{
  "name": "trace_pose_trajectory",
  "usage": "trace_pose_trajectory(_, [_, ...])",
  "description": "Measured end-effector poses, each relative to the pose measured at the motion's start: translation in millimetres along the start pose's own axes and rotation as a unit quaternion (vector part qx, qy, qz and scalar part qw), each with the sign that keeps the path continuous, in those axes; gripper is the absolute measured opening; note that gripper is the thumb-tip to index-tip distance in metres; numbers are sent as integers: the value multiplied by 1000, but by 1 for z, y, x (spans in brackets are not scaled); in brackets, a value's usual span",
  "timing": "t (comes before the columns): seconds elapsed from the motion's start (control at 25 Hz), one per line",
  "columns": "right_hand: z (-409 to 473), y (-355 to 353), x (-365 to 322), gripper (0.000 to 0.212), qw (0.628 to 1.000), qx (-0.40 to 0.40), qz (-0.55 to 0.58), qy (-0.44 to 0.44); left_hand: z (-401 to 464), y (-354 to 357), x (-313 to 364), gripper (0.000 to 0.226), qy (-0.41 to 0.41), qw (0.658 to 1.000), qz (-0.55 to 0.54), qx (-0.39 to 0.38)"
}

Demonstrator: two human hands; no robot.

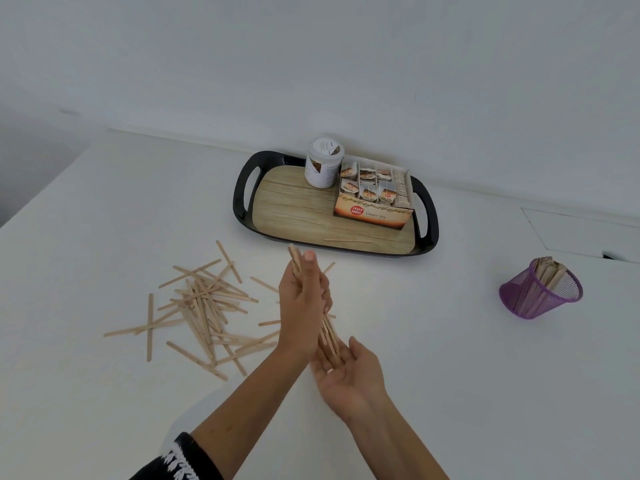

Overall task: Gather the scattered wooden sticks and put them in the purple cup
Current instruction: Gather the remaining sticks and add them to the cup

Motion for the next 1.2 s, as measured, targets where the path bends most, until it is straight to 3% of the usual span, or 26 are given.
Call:
trace_pose_trajectory(0.32, [-1, 29, -6, 53, 997, -71, 14, -2, -12, -4, -6, 50, 7, 999, -10, -37])
trace_pose_trajectory(0.56, [-1, 28, -1, 51, 996, -73, -34, -28, -12, -6, -12, 39, -61, 996, 47, -42])
trace_pose_trajectory(0.68, [4, 22, 3, 57, 991, -93, -93, -34, -9, -13, -14, 47, -91, 995, 47, -7])
trace_pose_trajectory(0.8, [11, 28, -3, 49, 959, -85, -262, -69, -4, -28, -14, 54, -137, 989, 4, 52])
trace_pose_trajectory(0.88, [20, 38, -14, 33, 889, -38, -428, -162, -1, -42, -12, 53, -156, 984, -36, 77])
trace_pose_trajectory(0.96, [33, 49, -27, 24, 761, 20, -589, -269, 0, -59, -10, 50, -170, 979, -53, 98])
trace_pose_trajectory(1.08, [67, 54, -38, 43, 543, 74, -773, -319, -1, -84, -8, 49, -195, 972, -37, 127])
trace_pose_trajectory(1.2, [94, 56, -34, 52, 408, 101, -846, -329, -3, -101, -7, 47, -224, 966, -44, 121])
Point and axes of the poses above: each hand's wrist, its own z-axis towards the middle knuckle, its own y-axis out of the palm, x = y × z, the point moved 1 cm from there along z, towards the middle knuckle, and after that the axes turned 1 degree about -z, right-handed, at the moved point
